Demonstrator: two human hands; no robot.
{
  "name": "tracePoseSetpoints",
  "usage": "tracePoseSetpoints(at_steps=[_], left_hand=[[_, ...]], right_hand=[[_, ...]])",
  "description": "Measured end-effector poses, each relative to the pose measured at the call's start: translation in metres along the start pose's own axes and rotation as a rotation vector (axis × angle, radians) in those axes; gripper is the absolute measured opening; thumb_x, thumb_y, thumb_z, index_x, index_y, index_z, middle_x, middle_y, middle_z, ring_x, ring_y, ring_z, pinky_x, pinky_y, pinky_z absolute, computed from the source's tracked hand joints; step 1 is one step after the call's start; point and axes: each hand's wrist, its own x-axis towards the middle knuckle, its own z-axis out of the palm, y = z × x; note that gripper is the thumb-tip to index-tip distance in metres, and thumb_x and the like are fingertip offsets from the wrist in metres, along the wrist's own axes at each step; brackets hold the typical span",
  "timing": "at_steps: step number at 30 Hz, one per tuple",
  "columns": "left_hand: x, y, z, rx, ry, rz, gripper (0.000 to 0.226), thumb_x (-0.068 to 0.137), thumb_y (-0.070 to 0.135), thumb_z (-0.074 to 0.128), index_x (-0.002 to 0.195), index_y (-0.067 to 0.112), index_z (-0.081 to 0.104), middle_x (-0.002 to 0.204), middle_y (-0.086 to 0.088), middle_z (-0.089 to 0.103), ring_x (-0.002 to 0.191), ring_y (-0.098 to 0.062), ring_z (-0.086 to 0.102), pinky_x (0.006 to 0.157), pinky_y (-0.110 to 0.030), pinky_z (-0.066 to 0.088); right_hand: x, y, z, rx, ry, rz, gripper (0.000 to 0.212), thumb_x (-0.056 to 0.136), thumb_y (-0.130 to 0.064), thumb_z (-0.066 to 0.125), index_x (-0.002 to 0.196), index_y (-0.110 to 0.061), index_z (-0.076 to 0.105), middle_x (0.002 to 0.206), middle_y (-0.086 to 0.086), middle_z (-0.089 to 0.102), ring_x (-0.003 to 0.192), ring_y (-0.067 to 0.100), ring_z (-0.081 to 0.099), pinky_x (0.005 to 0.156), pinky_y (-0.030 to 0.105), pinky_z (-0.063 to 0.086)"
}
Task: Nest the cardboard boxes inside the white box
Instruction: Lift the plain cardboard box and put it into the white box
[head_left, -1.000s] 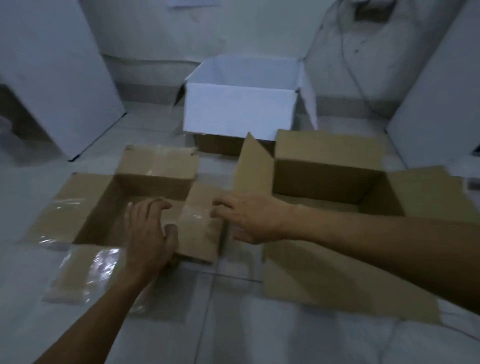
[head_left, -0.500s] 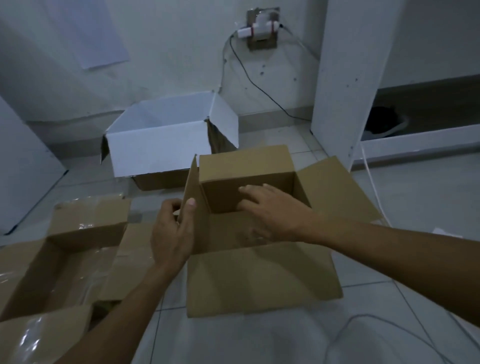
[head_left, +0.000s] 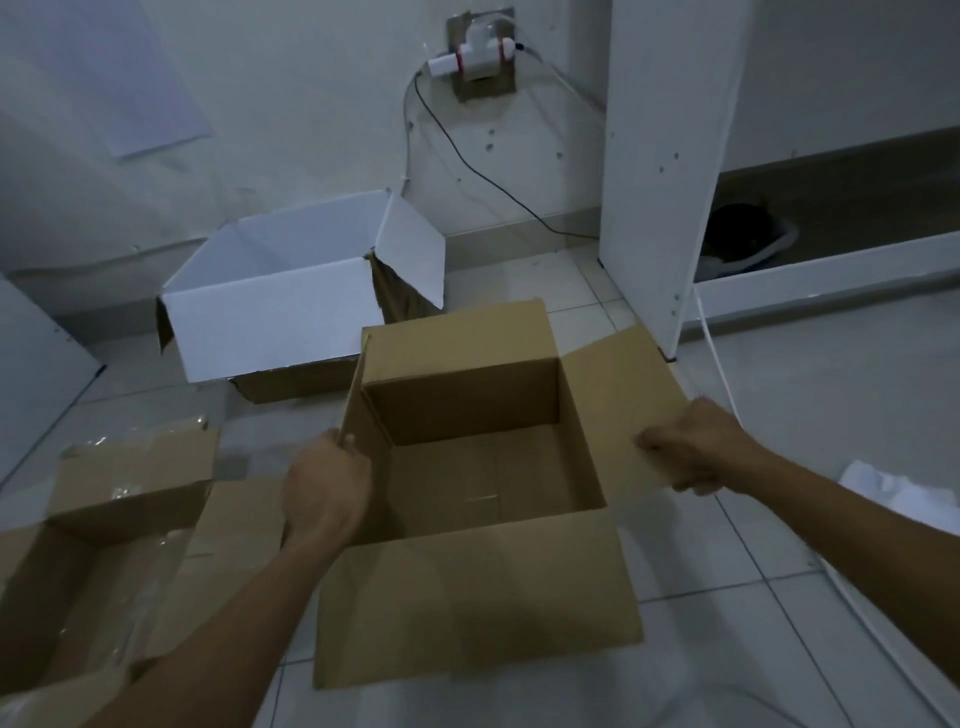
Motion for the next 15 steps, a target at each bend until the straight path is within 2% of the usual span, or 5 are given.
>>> tracePoseSetpoints(at_steps=[2, 5, 10, 12, 15], left_hand=[[-0.004, 0.002, -0.008, -0.052, 0.023, 0.005, 0.028, 0.097, 0.023, 0.041, 0.087, 0.004, 0.06, 0.076, -0.016, 0.062, 0.07, -0.03, 0.06, 0.063, -0.036, 0.049], [-0.009, 0.016, -0.039, -0.152, 0.035, -0.038, 0.027, 0.097, 0.024, 0.042, 0.085, 0.007, 0.059, 0.068, -0.012, 0.06, 0.059, -0.022, 0.057, 0.052, -0.031, 0.045], [-0.013, 0.062, -0.119, -0.275, 0.031, -0.085, 0.027, 0.096, 0.022, 0.045, 0.074, 0.013, 0.056, 0.058, -0.01, 0.057, 0.052, -0.023, 0.054, 0.046, -0.026, 0.035], [-0.005, 0.08, -0.156, -0.266, 0.059, -0.099, 0.03, 0.095, 0.02, 0.046, 0.066, 0.015, 0.052, 0.054, -0.006, 0.053, 0.048, -0.019, 0.05, 0.044, -0.024, 0.032], [0.019, 0.102, -0.202, -0.227, 0.079, -0.109, 0.027, 0.095, 0.018, 0.048, 0.07, 0.009, 0.055, 0.055, -0.006, 0.054, 0.051, -0.018, 0.053, 0.045, -0.024, 0.029]], right_hand=[[-0.007, -0.01, -0.012, 0.16, -0.053, -0.004, 0.034, 0.083, -0.017, 0.064, 0.11, 0.001, 0.055, 0.081, 0.014, 0.06, 0.064, 0.03, 0.061, 0.044, 0.03, 0.049], [-0.028, -0.043, -0.023, -0.071, 0.038, -0.246, 0.008, 0.089, -0.014, 0.056, 0.094, -0.008, 0.059, 0.077, 0.008, 0.059, 0.055, 0.019, 0.057, 0.033, 0.021, 0.042], [-0.057, -0.095, -0.063, -0.212, 0.074, -0.353, 0.012, 0.09, -0.011, 0.053, 0.092, -0.002, 0.06, 0.077, 0.019, 0.065, 0.052, 0.025, 0.058, 0.043, 0.032, 0.051], [-0.063, -0.124, -0.088, -0.197, 0.068, -0.37, 0.014, 0.091, -0.012, 0.053, 0.092, 0.0, 0.059, 0.078, 0.023, 0.065, 0.054, 0.03, 0.061, 0.041, 0.036, 0.055], [-0.07, -0.177, -0.119, -0.165, 0.029, -0.376, 0.015, 0.091, -0.013, 0.053, 0.087, 0.001, 0.057, 0.073, 0.024, 0.063, 0.054, 0.035, 0.062, 0.036, 0.039, 0.054]])
